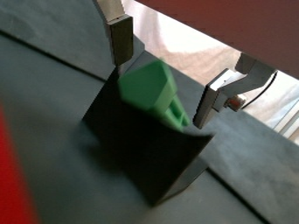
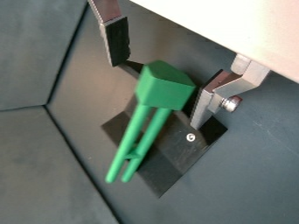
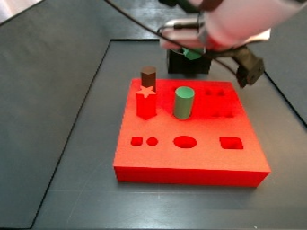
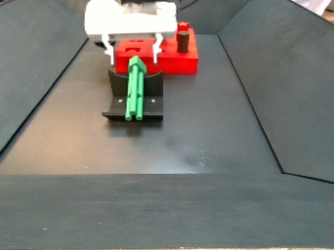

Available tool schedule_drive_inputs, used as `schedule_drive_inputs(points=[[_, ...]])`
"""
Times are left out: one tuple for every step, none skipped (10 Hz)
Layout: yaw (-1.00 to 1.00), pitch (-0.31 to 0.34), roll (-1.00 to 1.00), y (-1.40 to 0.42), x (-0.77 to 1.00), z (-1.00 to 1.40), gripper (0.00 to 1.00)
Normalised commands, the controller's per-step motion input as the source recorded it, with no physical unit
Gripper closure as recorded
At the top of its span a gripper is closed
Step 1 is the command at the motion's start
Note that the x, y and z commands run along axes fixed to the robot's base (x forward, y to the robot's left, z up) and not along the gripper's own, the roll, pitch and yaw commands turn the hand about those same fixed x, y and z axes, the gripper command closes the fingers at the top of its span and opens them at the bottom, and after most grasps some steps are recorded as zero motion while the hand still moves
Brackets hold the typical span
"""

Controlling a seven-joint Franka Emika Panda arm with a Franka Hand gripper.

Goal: Pick up the 3 prong object. Move up. Place the 3 prong object on the fixture. Regrasp the 3 prong object. Move to above the board. Insert the 3 prong object.
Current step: Regrasp the 3 prong object, then move to above the board.

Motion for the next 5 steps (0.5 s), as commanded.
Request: schedule_drive_inputs(points=[[-0.06, 0.021, 0.05, 0.0, 0.06, -0.24, 0.0], [0.0, 0.0, 0.0, 0.0, 0.0, 0.0, 1.0], [0.14, 0.015, 0.24, 0.16, -0.1, 1.0, 1.0], [0.13, 0.001, 0.22, 0.15, -0.1, 1.0, 1.0], [0.11, -0.034, 0.15, 0.14, -0.1, 1.0, 1.0]])
